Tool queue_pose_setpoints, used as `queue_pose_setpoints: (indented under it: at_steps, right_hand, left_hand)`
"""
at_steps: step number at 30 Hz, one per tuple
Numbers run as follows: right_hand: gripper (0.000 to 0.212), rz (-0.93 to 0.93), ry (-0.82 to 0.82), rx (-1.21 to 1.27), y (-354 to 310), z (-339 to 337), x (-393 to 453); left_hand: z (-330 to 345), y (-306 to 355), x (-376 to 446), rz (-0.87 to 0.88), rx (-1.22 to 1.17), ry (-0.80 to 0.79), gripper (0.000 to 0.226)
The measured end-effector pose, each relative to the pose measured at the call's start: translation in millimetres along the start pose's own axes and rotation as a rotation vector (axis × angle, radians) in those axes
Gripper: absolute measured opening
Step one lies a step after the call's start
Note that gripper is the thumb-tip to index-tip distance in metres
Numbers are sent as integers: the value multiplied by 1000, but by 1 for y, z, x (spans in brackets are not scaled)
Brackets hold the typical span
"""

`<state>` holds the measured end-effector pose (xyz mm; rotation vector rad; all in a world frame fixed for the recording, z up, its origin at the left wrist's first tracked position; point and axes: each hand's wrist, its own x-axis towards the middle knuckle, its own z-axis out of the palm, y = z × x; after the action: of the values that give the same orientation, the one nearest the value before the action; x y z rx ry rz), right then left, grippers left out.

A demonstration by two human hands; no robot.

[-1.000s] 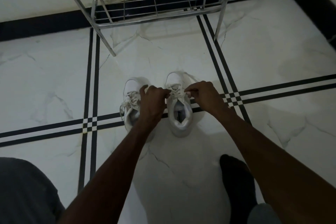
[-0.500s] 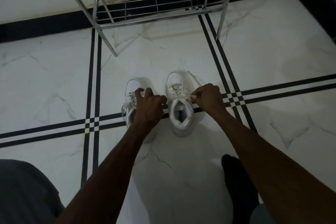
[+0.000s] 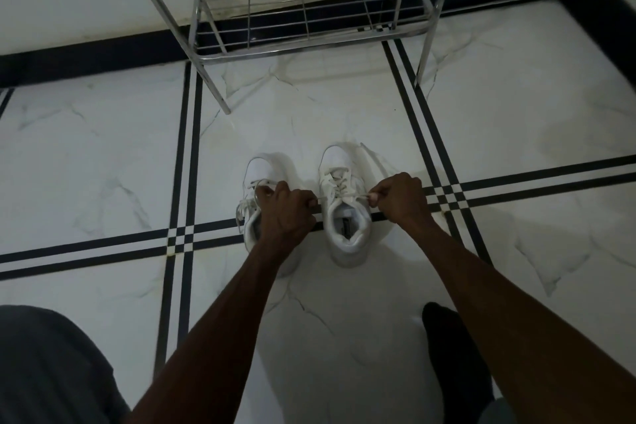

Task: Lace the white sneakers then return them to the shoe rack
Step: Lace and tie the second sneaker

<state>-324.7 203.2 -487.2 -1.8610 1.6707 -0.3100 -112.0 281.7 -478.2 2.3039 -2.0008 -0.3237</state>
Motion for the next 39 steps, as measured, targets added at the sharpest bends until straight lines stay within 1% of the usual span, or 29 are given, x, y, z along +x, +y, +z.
queue_pose_setpoints:
  at_steps: [2,4,6,8,9,11,13,14,16,19,24,26,27,28,29,31,33,35,36,37,39]
  right_hand:
    - [13,9,-57,13,-3,-9,3]
    - [17,-3,-139,41,-5,-23,6]
    - [25,-7,-235,29,-6,-39,11]
    - [37,34,-320,105,-5,-52,16]
    - [39,65,-352,222,-5,-55,18]
    - [34,135,-405,574,-11,-59,17]
    - [30,161,-431,869,-20,-56,17]
    - [29,170,-434,956,-24,-53,17]
    - [29,193,-428,1044,-30,-46,17]
    - [25,190,-427,1102,-36,-39,15]
    - [23,127,-402,1019,-36,-32,13]
    - [23,94,-385,972,-35,-29,14]
    - [22,83,-378,957,-35,-28,14]
    - [23,74,-376,947,-35,-28,15]
    - [25,65,-374,935,-35,-27,15]
    - [30,50,-373,905,-34,-26,15]
    - [29,46,-365,890,-35,-25,15]
    - [25,49,-344,869,-35,-24,14]
    - [22,56,-331,862,-34,-23,15]
    - [18,70,-316,864,-33,-22,15]
    - [22,120,-274,893,-31,-19,17]
  left_hand:
    - [2,-4,0,-13,-49,-2,19]
    - [5,-13,1,-44,-194,-54,16]
    - [2,-18,4,-49,-301,-71,26]
    - [-6,-17,9,-40,-319,-16,32]
    - [-11,-16,13,-51,-351,13,34]
    - [-17,-16,20,-74,-494,7,36]
    - [-22,-16,24,-78,-599,26,30]
    - [-23,-15,24,-80,-590,56,30]
    - [-25,-9,22,-82,-457,97,32]
    - [-34,-6,19,13,-233,163,36]
    - [-52,-20,24,149,14,244,37]
    - [-58,-22,28,184,38,213,37]
    - [-59,-23,30,183,16,155,37]
    - [-61,-22,31,170,-48,77,38]
    - [-61,-20,33,147,-179,-5,41]
    - [-62,-13,33,68,-573,-126,45]
    - [-57,-3,32,-31,-923,-177,45]
    - [-50,9,29,-137,-1218,-183,48]
    - [-47,13,28,-173,-1320,-173,46]
    - [-43,17,28,-188,-1366,-162,40]
    - [-37,19,31,-175,-1316,-146,31]
